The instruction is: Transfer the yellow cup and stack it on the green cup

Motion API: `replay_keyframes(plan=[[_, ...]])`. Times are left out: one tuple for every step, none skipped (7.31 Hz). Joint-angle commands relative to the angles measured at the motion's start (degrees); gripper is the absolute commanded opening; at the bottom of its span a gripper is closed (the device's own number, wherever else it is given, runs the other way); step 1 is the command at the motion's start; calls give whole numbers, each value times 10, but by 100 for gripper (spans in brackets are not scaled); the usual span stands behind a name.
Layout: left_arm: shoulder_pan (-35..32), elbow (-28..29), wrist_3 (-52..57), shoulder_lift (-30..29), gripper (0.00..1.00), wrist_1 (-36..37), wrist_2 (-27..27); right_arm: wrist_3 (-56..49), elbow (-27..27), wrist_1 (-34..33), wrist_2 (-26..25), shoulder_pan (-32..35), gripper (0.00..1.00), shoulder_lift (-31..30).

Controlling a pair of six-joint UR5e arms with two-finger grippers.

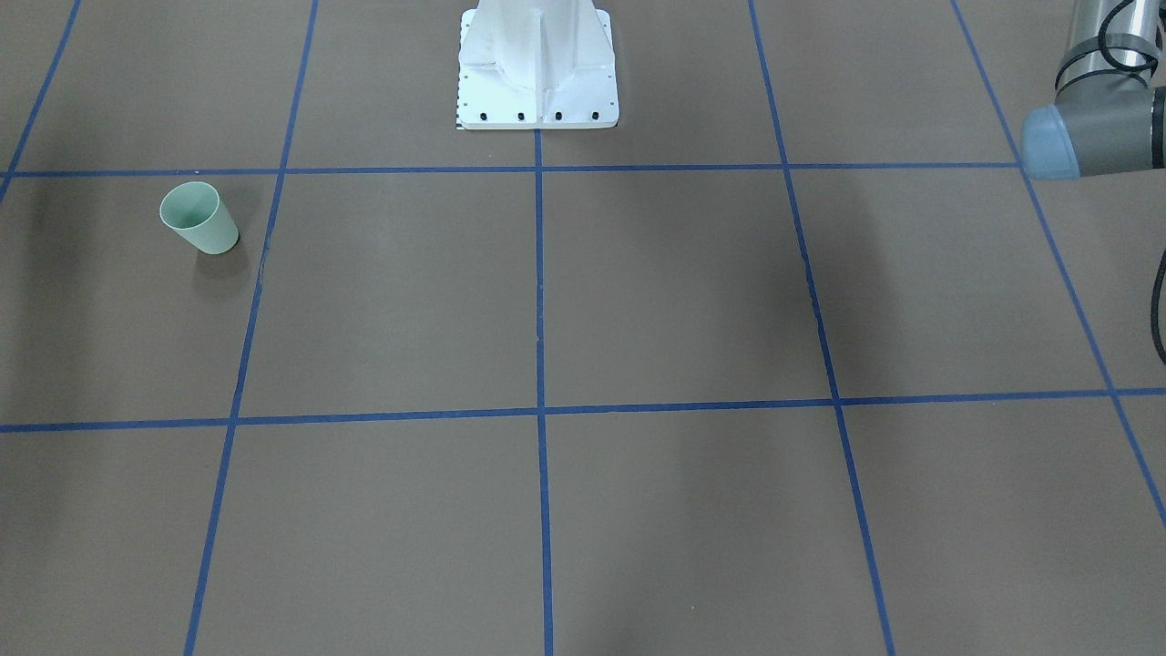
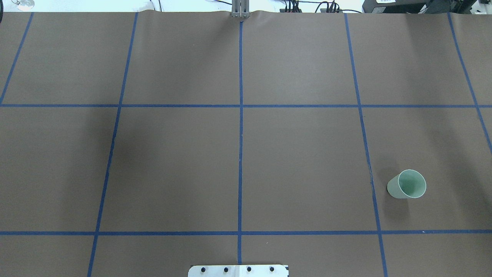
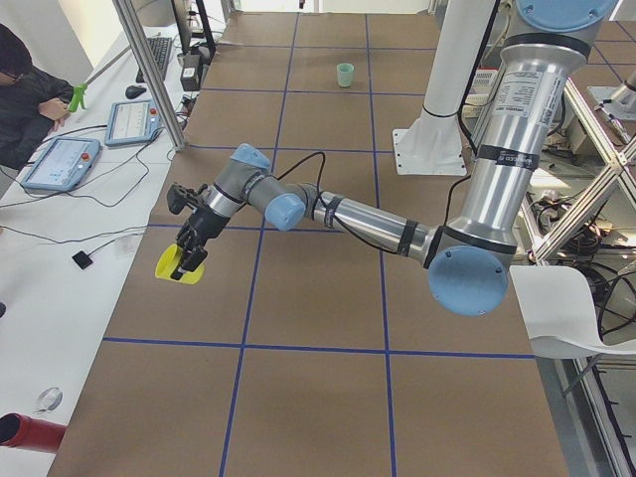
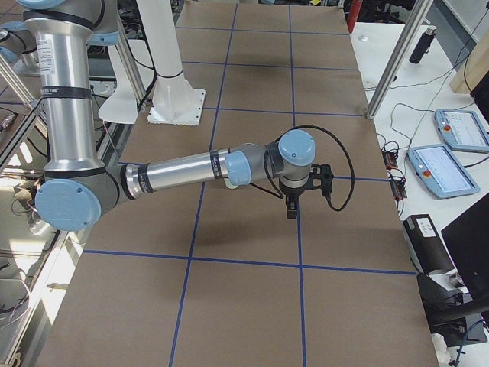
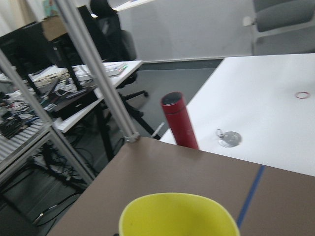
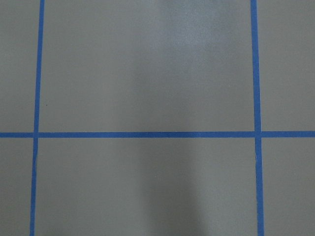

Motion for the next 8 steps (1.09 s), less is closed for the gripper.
replay_keyframes(plan=[[3, 6, 40, -28, 0, -131, -140, 9, 10, -1, -11, -32, 100, 13], [5, 7, 75, -32, 0, -181, -219, 10, 10, 0, -2, -46, 100, 13], [37, 17, 82, -40, 0, -215, -258, 10, 14, 5, -2, -51, 100, 13], [66, 16, 81, -48, 0, -258, -261, 15, 19, 8, -1, -54, 100, 13], [96, 10, 78, -52, 0, -294, -260, 29, 17, 13, -3, -68, 100, 14], [125, 8, 78, -75, 0, -308, -263, 80, 16, 24, -3, -92, 100, 33], [153, 15, 78, -122, 0, -309, -304, 131, 9, 24, -3, -121, 100, 85], [166, 15, 79, -141, 0, -311, -325, 164, -9, 23, -3, -154, 100, 138]])
